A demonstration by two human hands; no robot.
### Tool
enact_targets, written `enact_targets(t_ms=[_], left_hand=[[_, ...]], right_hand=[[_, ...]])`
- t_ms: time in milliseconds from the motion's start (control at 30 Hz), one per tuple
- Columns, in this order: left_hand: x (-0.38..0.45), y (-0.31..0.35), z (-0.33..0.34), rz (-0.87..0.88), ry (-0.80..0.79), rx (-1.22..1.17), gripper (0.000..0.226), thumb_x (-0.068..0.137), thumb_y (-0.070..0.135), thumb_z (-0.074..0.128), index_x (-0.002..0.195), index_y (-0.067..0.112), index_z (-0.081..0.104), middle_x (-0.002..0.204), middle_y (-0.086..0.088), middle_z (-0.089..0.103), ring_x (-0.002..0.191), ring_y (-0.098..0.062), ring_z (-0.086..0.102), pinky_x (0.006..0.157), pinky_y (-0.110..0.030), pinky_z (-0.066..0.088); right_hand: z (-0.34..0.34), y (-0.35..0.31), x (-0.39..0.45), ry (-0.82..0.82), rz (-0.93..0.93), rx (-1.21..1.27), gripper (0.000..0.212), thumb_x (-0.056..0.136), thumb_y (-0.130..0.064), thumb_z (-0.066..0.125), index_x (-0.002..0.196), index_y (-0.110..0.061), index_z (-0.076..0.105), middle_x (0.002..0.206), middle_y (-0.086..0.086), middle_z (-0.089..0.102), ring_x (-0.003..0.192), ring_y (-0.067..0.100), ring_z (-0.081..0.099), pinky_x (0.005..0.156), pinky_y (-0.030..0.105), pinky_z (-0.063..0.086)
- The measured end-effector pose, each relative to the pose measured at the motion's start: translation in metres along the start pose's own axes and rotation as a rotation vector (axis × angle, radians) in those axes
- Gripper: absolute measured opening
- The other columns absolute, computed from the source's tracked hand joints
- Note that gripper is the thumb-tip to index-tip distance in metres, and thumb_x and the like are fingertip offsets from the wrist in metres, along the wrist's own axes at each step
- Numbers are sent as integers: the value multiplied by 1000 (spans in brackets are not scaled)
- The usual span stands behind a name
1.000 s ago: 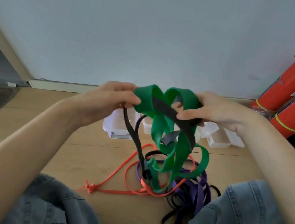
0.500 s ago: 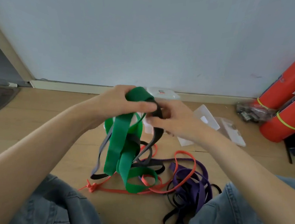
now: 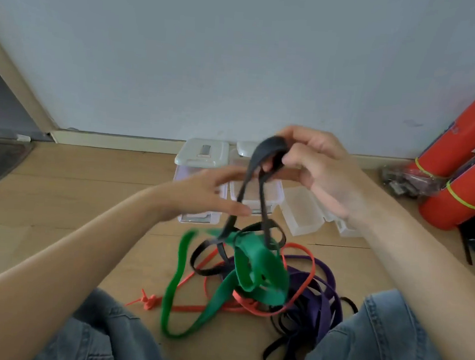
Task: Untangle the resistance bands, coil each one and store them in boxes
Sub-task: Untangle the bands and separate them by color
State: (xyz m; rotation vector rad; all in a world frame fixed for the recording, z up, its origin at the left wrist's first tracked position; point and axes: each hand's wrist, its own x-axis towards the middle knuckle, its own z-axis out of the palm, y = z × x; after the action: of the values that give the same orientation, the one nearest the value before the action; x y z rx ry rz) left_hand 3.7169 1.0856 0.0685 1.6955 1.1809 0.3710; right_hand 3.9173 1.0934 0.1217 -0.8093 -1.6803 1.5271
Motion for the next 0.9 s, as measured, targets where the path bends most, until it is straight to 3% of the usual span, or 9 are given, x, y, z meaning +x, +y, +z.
enact_targets(t_ms=[133,200,300,367,433,533,633,767,900], left_hand=[[13,-9,35,-12,-79,-51,9,85,25,66,92,20,63,93,11,65,91,-3,60,84,-15,45],[12,-15,30,-47,-31,53,15,90,23,58,77,16,55,72,5,56,68,-3,54,67,-10,42],[1,-5,8,-38,98,-60,17,92,20,55,79,15,46,62,3,45,55,-5,46,59,-15,40],[-7,8,-10,74,159,-166,10,89,17,59,90,17,49,66,5,50,60,-4,49,58,-13,42],[-11,17,-16,146,204,-62,14,87,15,59,95,23,50,75,7,55,70,-6,52,61,-13,43],[-6,26,3,34,176,404,13,90,6,47,101,13,44,81,0,53,79,-18,51,64,-19,42],[-4,27,20,58,119,458,10,93,9,46,103,10,45,80,0,51,74,-17,49,64,-22,40],[-4,26,-5,98,345,245,5,93,17,51,98,17,49,80,2,54,67,-8,47,57,-14,38],[3,-6,18,59,87,246,9,89,16,58,98,18,58,96,2,62,92,-14,57,78,-16,45]], right_hand=[[-12,-4,6,202,-81,382,19,71,2,39,72,-1,57,63,7,60,71,19,63,72,35,56],[-25,-4,4,282,-93,382,20,73,3,37,70,-2,56,63,5,60,71,19,63,71,34,56],[-44,4,3,364,178,-125,17,79,-1,42,72,-5,57,65,4,64,73,21,63,69,35,55],[-54,12,0,256,430,-615,12,85,-16,52,95,-10,57,85,4,66,80,22,63,75,37,54],[-52,17,-2,106,468,-881,55,79,-30,67,127,-22,41,111,-6,53,95,15,56,79,30,46],[-27,14,0,-138,301,-641,87,66,-49,75,139,-37,28,131,-17,42,116,-1,47,88,17,38],[1,32,1,-380,321,-760,62,72,-44,73,125,-24,49,124,-10,56,111,2,52,89,16,43],[17,34,2,-200,299,-377,11,89,-13,60,95,-4,58,70,-1,61,63,10,60,63,20,51],[7,5,5,5,84,130,21,84,-5,54,70,-16,65,52,-7,57,47,5,56,47,14,45]])
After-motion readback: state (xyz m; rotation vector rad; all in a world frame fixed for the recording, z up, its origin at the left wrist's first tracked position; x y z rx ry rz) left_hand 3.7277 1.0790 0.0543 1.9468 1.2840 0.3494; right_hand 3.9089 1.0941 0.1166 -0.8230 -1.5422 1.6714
